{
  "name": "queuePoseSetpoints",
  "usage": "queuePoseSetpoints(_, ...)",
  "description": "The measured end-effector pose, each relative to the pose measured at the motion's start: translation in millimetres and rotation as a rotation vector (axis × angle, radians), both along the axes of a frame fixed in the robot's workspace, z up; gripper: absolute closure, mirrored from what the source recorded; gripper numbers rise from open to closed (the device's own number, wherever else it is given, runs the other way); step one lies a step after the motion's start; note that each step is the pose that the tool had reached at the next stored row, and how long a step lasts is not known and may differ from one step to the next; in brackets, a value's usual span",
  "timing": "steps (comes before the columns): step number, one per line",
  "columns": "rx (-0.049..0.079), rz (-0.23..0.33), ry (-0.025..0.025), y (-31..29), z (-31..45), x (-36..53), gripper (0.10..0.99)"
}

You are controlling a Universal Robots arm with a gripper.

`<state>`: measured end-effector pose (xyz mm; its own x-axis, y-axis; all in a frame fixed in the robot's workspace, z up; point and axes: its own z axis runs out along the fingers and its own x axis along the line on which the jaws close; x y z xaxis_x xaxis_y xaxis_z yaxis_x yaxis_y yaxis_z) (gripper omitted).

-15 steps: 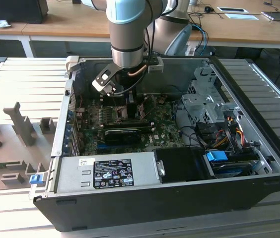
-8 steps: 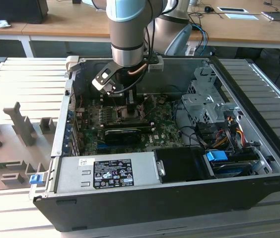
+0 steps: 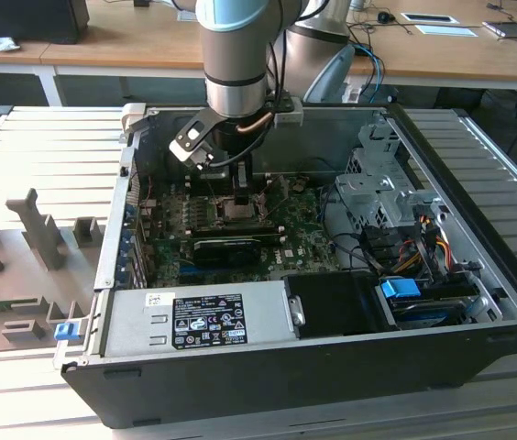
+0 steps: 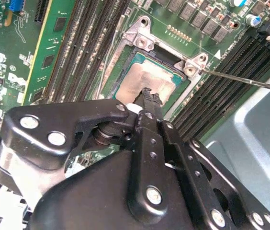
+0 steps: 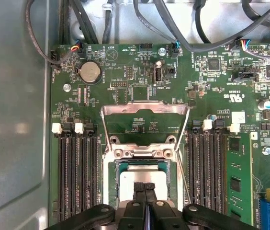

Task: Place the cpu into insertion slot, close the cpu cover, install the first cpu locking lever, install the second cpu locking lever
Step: 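Place the cpu into insertion slot, then close the cpu cover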

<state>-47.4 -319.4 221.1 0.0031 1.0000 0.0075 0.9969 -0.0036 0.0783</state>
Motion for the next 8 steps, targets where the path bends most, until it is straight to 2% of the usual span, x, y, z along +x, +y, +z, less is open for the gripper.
queuePoseSetpoints(4,0.0,0.0,0.001,0.0,2.8,0.6,0.98)
queuePoseSetpoints(5,0.0,0.0,0.0033,-0.5,2.9,3.5,0.98)
queuePoseSetpoints(8,0.0,-0.001,0.0036,-1.2,2.9,7.9,0.98)
